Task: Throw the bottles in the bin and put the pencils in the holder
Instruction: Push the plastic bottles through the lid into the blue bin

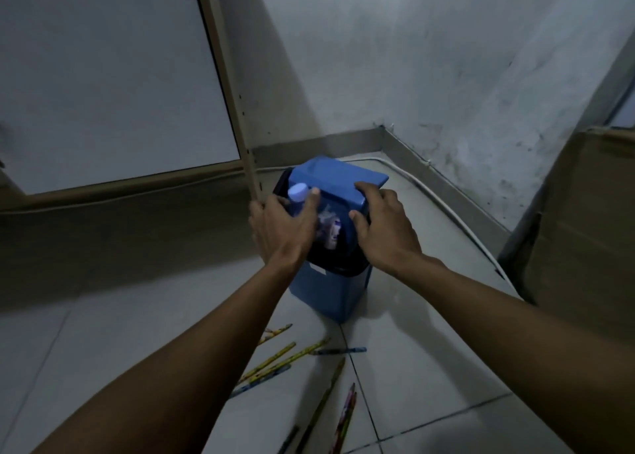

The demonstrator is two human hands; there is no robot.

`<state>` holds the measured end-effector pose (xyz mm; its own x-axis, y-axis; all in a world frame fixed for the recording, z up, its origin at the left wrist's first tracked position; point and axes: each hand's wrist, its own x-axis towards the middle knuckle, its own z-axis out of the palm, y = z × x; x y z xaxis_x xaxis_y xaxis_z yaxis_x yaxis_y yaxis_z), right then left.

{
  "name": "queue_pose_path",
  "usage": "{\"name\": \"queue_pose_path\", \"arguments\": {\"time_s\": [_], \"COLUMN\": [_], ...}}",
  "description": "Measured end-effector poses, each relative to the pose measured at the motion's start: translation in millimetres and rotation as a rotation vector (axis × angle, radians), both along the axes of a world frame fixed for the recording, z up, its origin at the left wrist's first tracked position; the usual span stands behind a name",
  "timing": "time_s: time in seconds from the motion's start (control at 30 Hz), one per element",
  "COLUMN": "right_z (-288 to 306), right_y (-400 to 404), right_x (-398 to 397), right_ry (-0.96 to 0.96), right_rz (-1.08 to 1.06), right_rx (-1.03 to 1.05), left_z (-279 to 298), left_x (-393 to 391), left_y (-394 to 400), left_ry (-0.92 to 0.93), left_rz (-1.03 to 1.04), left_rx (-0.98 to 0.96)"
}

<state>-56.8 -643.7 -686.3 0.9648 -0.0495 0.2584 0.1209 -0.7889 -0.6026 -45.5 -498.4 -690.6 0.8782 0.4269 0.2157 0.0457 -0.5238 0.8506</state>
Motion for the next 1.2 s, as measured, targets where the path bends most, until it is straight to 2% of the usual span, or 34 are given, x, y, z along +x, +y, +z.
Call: {"name": "queue_pose_path", "arguments": {"time_s": [0.07, 0.13, 0.23, 0.37, 0.5, 0.57, 0.7, 0.83, 0.9, 1.0, 1.1, 1.2], "right_z": [-0.1, 0.0, 0.4, 1.4, 1.2, 0.5, 1.0, 1.6, 1.8, 0.5, -0.7, -0.7], "right_y": [0.2, -0.6, -1.6, -2.0, -2.9, -2.7, -2.8, -1.3, -0.6, -1.0, -2.5, -4.4], "right_x": [-0.4, -0.7, -0.8, -2.1, -1.0, 0.0, 1.5, 1.3, 1.2, 0.6, -0.7, -3.4], "right_ry": [-0.006, -0.012, -0.010, -0.011, -0.017, -0.019, -0.054, -0.088, -0.096, -0.104, -0.097, -0.077], "right_rz": [0.006, 0.008, 0.010, 0.007, 0.013, 0.003, -0.017, -0.002, 0.010, 0.023, 0.023, 0.028], "right_rx": [-0.002, -0.001, -0.008, -0.008, -0.015, -0.016, -0.030, -0.047, -0.057, -0.070, -0.036, -0.014], "left_z": [1.9, 2.3, 1.2, 3.5, 5.4, 3.6, -8.9, -26.7, -25.7, -17.3, -11.8, -4.8], "left_x": [2.1, 3.9, 10.7, 19.4, 18.3, 17.4, 11.5, 5.6, 4.1, 2.0, 2.7, 5.1], "left_y": [4.6, 9.1, 15.5, 27.5, 30.9, 28.5, 19.0, 17.5, 16.3, 8.2, 0.9, -1.0], "left_ry": [-0.166, -0.253, -0.174, -0.069, -0.090, -0.120, -0.098, 0.019, 0.131, 0.287, 0.434, 0.508], "left_rz": [-0.020, -0.125, -0.188, -0.050, 0.050, 0.055, -0.105, -0.159, -0.173, -0.193, -0.202, -0.188], "left_rx": [-0.025, 0.054, 0.147, 0.000, -0.144, -0.127, 0.113, 0.564, 0.718, 0.841, 0.877, 0.934]}}
